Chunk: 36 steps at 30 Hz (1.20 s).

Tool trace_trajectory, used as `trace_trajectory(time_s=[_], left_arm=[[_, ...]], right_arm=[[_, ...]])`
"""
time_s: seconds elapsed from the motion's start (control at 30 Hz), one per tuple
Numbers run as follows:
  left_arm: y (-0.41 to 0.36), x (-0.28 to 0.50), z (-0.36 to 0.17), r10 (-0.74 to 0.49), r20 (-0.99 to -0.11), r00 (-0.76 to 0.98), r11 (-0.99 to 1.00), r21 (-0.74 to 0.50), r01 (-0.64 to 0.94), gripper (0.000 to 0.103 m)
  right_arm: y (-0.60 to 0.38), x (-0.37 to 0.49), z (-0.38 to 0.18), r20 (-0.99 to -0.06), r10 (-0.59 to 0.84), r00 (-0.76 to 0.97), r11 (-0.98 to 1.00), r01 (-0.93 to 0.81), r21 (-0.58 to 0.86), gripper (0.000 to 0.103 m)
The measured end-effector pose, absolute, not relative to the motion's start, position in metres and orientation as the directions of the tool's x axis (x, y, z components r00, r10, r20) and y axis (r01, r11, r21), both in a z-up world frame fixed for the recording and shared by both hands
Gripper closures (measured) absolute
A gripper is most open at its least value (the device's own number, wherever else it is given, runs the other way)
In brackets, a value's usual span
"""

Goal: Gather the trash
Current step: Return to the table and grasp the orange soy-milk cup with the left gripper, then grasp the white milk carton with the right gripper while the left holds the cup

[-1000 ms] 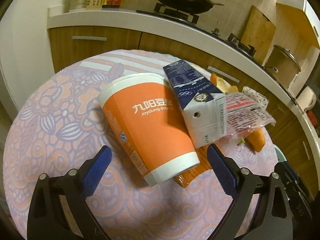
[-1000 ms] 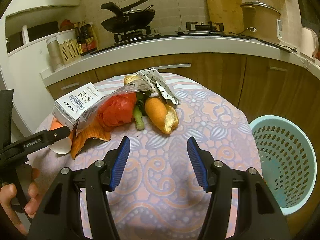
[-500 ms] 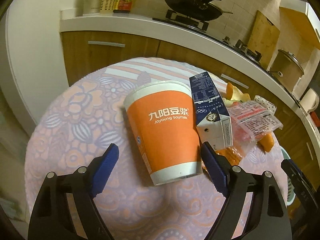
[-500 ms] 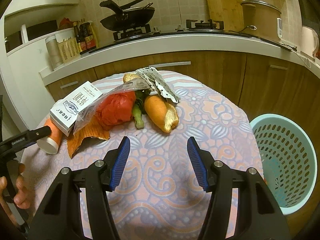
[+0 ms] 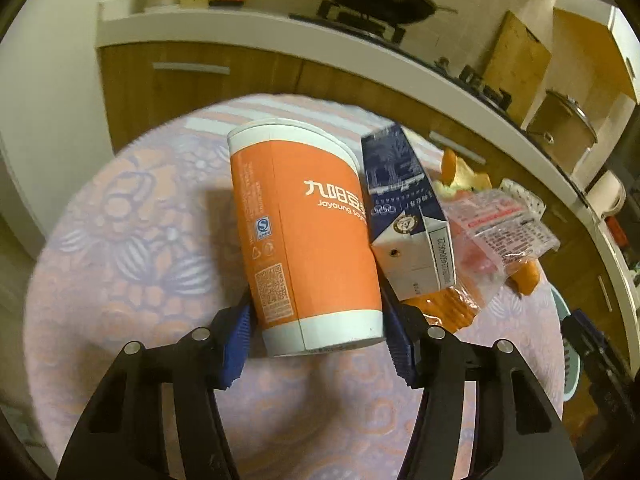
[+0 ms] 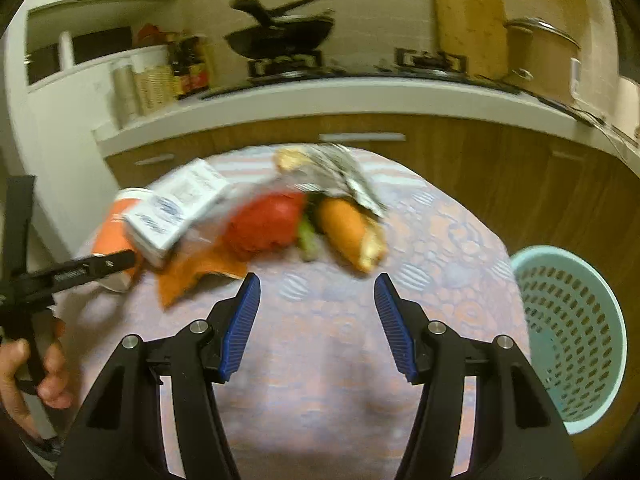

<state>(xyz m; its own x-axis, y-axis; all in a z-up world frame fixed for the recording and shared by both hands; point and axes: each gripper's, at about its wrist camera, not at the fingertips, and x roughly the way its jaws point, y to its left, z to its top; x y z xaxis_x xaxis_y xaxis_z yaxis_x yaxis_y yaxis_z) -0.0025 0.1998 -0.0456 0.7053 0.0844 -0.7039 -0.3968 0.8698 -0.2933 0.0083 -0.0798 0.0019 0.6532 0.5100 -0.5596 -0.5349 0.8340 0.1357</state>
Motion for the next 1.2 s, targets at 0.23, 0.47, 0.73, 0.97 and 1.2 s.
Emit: trace_trajectory(time_s=[0.23,0.47,0.73,0.97,1.2], left_arm=[[0.231,-0.034,-0.031,0.134,-0.665,0.734,0.854,-0.299,-0.427,0.048],[0.271,-0.046,-0.029,0.136,-0.644,0.753,0.832,-0.339,-0.44,0.048],[0.303,-0.059,-0.026,0.148,-0.629,0.764,0.82,-0.354,-0.45,0.047],[0.315,-0.062,-0.02,0.164,-0.615,0.772,0.823,-0.346,-0.45,0.047],[0.31,-0.055,-0.014,0.158,-0.609,0.778,0.84,-0.332,-0.43,0.047]], right_arm=[[-0.015,-0.001,0.032,-0.571,0.57,0.591,0.776,-0.616,0.138,0.047],[0.053,-0.001,0.031,-0.611,0.584,0.534,0.761,-0.622,0.183,0.046],[0.118,-0.01,0.006,-0.673,0.526,0.519,0.796,-0.58,0.175,0.035],[0.15,0.014,-0.014,-0.745,0.433,0.508,0.869,-0.455,0.195,0.03],[0.163,0.024,-0.026,-0.767,0.384,0.515,0.885,-0.441,0.147,0.035]])
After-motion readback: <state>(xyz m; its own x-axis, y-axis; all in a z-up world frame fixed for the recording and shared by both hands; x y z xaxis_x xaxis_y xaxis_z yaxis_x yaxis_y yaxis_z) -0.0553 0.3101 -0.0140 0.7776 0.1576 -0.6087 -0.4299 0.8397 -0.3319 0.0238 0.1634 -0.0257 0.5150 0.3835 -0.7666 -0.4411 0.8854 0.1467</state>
